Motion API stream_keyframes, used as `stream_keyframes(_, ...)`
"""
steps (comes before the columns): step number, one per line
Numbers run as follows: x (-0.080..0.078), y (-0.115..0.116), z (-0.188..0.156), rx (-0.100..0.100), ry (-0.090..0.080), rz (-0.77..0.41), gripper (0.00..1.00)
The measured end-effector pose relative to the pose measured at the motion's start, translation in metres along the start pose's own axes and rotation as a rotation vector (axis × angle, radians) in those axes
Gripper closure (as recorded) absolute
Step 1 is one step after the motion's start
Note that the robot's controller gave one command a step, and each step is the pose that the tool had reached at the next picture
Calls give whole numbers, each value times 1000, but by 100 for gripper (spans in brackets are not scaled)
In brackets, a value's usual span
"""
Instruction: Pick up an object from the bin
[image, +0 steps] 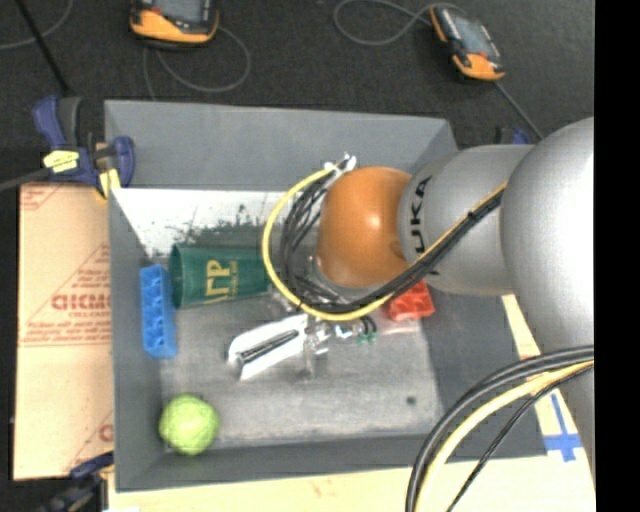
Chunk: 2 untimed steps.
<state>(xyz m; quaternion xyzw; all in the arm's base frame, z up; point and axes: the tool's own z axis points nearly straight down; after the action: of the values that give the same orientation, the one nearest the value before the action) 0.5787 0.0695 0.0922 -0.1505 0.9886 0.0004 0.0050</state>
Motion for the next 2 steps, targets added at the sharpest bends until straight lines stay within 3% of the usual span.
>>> stream_keyframes(1,-6,-1,23,-1,8,-153,100)
stream_keyframes(2,-6,-1,23,-1,8,-153,100)
